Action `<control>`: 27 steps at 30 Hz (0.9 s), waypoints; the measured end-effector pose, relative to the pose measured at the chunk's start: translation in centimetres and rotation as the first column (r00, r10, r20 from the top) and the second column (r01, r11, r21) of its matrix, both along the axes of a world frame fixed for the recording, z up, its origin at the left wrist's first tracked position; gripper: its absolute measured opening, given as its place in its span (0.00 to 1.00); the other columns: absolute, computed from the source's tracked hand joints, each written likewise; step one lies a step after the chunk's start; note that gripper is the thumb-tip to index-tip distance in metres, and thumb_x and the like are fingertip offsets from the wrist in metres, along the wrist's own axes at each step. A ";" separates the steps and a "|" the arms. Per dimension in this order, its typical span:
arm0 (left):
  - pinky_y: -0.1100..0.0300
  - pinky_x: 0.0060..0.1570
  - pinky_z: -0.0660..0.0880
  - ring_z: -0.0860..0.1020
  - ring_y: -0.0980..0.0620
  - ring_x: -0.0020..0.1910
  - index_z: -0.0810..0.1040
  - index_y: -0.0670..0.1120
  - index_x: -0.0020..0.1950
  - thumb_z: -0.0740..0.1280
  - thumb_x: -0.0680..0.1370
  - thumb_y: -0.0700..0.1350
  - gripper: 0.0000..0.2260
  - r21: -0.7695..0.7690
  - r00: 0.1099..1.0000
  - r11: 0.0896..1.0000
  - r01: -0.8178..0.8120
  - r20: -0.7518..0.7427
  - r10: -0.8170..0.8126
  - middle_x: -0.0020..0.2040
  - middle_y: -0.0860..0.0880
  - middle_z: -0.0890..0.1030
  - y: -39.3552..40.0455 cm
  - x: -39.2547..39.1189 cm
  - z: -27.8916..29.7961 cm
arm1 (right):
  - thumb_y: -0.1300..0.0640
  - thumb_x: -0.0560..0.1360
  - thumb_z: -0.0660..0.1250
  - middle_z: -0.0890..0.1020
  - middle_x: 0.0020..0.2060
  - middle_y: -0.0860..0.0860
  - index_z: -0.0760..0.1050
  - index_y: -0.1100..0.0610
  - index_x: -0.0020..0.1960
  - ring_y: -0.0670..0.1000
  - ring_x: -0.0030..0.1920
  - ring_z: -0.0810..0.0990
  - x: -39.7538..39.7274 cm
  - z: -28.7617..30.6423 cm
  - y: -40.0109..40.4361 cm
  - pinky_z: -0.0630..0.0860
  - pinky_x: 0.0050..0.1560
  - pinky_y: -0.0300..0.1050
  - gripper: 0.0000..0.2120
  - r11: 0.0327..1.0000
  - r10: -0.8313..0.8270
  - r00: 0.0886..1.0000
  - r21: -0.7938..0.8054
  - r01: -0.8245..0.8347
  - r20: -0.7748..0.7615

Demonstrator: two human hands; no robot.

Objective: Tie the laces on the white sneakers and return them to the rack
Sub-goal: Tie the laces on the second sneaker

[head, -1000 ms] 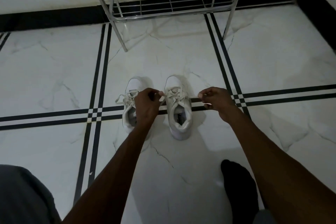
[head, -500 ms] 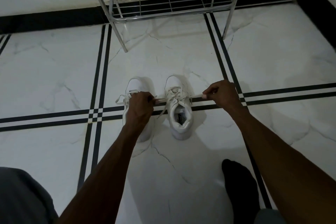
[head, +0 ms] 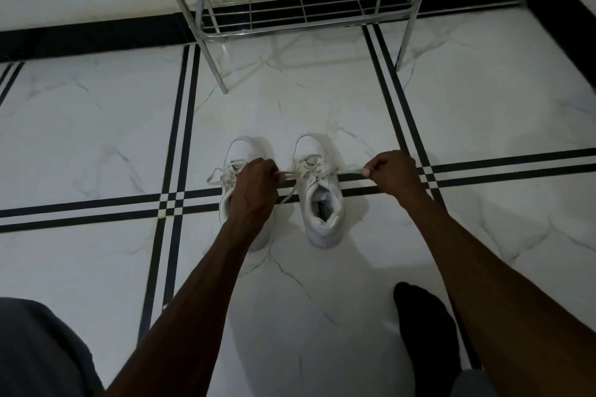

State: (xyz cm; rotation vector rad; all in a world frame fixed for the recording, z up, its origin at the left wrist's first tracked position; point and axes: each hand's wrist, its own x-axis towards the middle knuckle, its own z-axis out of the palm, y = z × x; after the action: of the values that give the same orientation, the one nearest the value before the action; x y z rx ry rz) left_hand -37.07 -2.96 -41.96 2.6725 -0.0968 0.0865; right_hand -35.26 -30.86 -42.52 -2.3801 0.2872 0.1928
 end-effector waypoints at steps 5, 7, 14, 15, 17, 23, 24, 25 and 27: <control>0.54 0.46 0.77 0.81 0.47 0.44 0.79 0.39 0.49 0.64 0.82 0.52 0.15 -0.436 0.972 0.875 -0.209 -0.189 0.138 0.45 0.45 0.84 -1.6 0.3 0.5 | 0.62 0.79 0.67 0.83 0.51 0.56 0.79 0.55 0.45 0.53 0.51 0.81 -0.4 1.4 0.6 0.80 0.46 0.43 0.06 0.622 -0.091 0.930 0.708 0.333 -0.356; 0.55 0.47 0.81 0.83 0.48 0.49 0.78 0.39 0.55 0.61 0.84 0.53 0.18 -0.668 0.904 0.636 -0.387 -0.410 0.120 0.52 0.44 0.85 -2.6 0.1 0.4 | 0.63 0.81 0.63 0.83 0.56 0.59 0.75 0.57 0.48 0.56 0.56 0.82 -0.4 1.1 1.7 0.82 0.48 0.46 0.04 0.336 -0.039 0.901 0.843 0.420 -0.433; 0.49 0.58 0.73 0.81 0.48 0.51 0.78 0.46 0.45 0.52 0.86 0.48 0.18 -0.730 0.743 -0.136 -0.669 -0.660 -0.111 0.47 0.47 0.88 -4.4 0.2 -1.6 | 0.63 0.83 0.54 0.84 0.47 0.56 0.74 0.62 0.46 0.55 0.54 0.82 -0.5 0.6 4.5 0.78 0.52 0.51 0.12 -0.085 -0.035 0.834 0.833 0.547 -0.551; 0.50 0.53 0.72 0.80 0.49 0.47 0.74 0.47 0.42 0.54 0.86 0.47 0.16 -0.696 0.723 -0.215 -0.686 -0.686 -0.086 0.40 0.49 0.86 -4.5 0.4 -2.0 | 0.64 0.83 0.54 0.82 0.43 0.55 0.72 0.61 0.43 0.54 0.49 0.82 -0.5 0.4 4.8 0.78 0.48 0.50 0.13 -0.061 -0.068 0.817 0.820 0.570 -0.573; 0.52 0.44 0.70 0.74 0.49 0.37 0.68 0.48 0.41 0.54 0.85 0.44 0.14 -0.640 0.688 -0.312 -0.702 -0.724 -0.061 0.30 0.50 0.79 -4.7 0.9 -2.5 | 0.65 0.82 0.54 0.76 0.35 0.54 0.68 0.59 0.37 0.52 0.39 0.79 0.0 0.1 5.5 0.77 0.43 0.49 0.15 -0.008 -0.152 0.789 0.799 0.601 -0.595; 0.54 0.44 0.72 0.72 0.49 0.33 0.66 0.46 0.36 0.54 0.84 0.42 0.16 -0.594 0.655 -0.408 -0.694 -0.756 -0.013 0.31 0.47 0.70 -5.1 1.7 -3.2 | 0.69 0.81 0.49 0.68 0.30 0.52 0.66 0.56 0.40 0.51 0.30 0.68 0.7 -0.3 6.1 0.73 0.40 0.50 0.15 -0.078 -0.275 0.711 0.752 0.655 -0.648; 0.55 0.44 0.72 0.72 0.49 0.32 0.65 0.46 0.35 0.54 0.84 0.42 0.17 -0.594 0.658 -0.416 -0.688 -0.753 -0.012 0.29 0.48 0.69 -5.0 1.6 -3.2 | 0.69 0.81 0.48 0.67 0.30 0.52 0.65 0.57 0.40 0.51 0.30 0.67 0.7 -0.4 6.1 0.73 0.41 0.51 0.15 -0.085 -0.280 0.700 0.743 0.663 -0.657; 0.55 0.44 0.71 0.72 0.50 0.31 0.65 0.47 0.34 0.53 0.84 0.42 0.17 -0.596 0.665 -0.429 -0.679 -0.746 -0.016 0.26 0.49 0.68 -5.0 1.5 -3.2 | 0.69 0.81 0.48 0.67 0.30 0.52 0.65 0.56 0.40 0.51 0.30 0.66 0.6 -0.4 6.2 0.73 0.41 0.51 0.15 -0.094 -0.282 0.693 0.739 0.668 -0.663; 0.55 0.42 0.71 0.72 0.52 0.28 0.64 0.47 0.33 0.53 0.83 0.40 0.18 -0.596 0.668 -0.431 -0.678 -0.744 -0.024 0.24 0.50 0.68 -4.9 1.3 -3.1 | 0.68 0.81 0.48 0.66 0.30 0.51 0.64 0.56 0.39 0.50 0.30 0.65 0.7 -0.2 6.3 0.73 0.40 0.50 0.16 -0.106 -0.290 0.684 0.733 0.672 -0.669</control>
State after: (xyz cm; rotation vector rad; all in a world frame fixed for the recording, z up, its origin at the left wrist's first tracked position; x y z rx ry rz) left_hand -35.76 -7.87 -45.05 0.6494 0.8150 -0.2087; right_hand -34.59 -24.57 -42.74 -0.6706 0.8831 0.2625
